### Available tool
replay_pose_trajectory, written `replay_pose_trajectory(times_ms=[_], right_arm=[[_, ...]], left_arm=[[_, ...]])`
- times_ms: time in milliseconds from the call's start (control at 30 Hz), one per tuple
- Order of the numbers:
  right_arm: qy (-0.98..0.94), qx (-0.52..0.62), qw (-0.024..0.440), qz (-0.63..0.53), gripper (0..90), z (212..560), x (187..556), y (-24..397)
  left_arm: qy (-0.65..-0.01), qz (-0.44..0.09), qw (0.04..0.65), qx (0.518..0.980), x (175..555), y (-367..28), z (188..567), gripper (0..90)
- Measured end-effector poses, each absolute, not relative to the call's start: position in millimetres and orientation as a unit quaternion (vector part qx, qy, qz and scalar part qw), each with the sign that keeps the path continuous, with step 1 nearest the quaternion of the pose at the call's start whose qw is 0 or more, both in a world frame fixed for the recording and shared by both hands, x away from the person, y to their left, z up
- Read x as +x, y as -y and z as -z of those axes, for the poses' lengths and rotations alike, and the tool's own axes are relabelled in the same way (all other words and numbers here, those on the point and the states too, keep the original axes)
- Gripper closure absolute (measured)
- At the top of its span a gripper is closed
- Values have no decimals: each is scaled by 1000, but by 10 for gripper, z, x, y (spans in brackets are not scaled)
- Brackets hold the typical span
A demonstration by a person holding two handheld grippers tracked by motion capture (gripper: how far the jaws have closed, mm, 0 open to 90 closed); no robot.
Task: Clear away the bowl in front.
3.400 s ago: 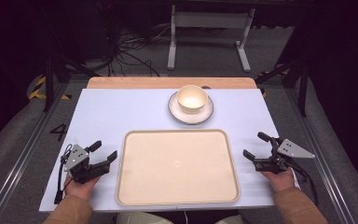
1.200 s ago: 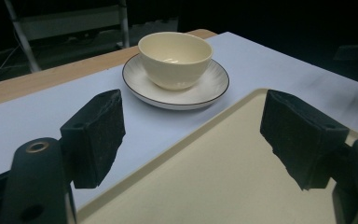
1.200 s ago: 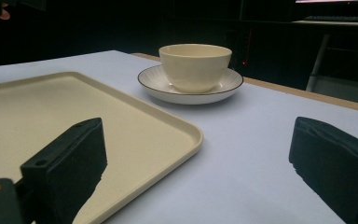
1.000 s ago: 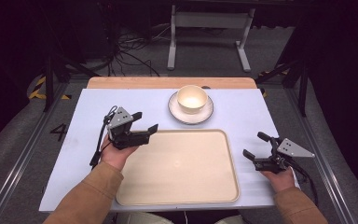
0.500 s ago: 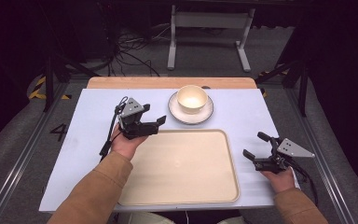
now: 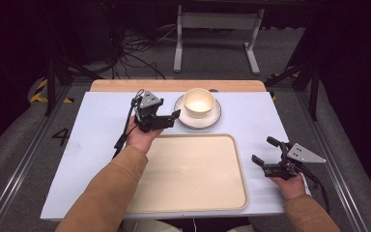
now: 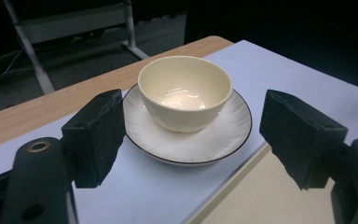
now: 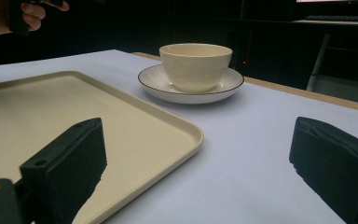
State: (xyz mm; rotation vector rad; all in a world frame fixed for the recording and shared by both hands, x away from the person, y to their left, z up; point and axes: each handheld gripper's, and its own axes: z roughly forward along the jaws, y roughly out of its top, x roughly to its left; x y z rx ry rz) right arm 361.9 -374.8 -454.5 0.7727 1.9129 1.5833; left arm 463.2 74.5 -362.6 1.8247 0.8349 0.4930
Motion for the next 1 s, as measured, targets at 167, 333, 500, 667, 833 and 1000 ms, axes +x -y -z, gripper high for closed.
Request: replay_pose_trajectory(times_ms=[167,333,500,667,833,1000], right_arm=[[-711,287,266,-584,39,4544,3621,3742],[-710,286,267,-585,38,4545,3620,3740],[-711,286,268,-585,38,4546,3620,3740],[-711,285,268,-585,38,4545,3619,3741],[-711,285,268,-585,38,4545,3619,3741],[-711,285,268,-584,38,4545,3616,3741]], left_arm=[[-354,-205,509,757,4750,-692,3619,233],[-363,-208,508,753,4865,-639,3616,234],[-366,-221,495,756,4953,-596,3610,235],[-380,-230,490,750,5068,-580,3608,238],[-393,-229,486,747,5148,-567,3611,237],[-401,-224,483,746,5231,-515,3619,223]])
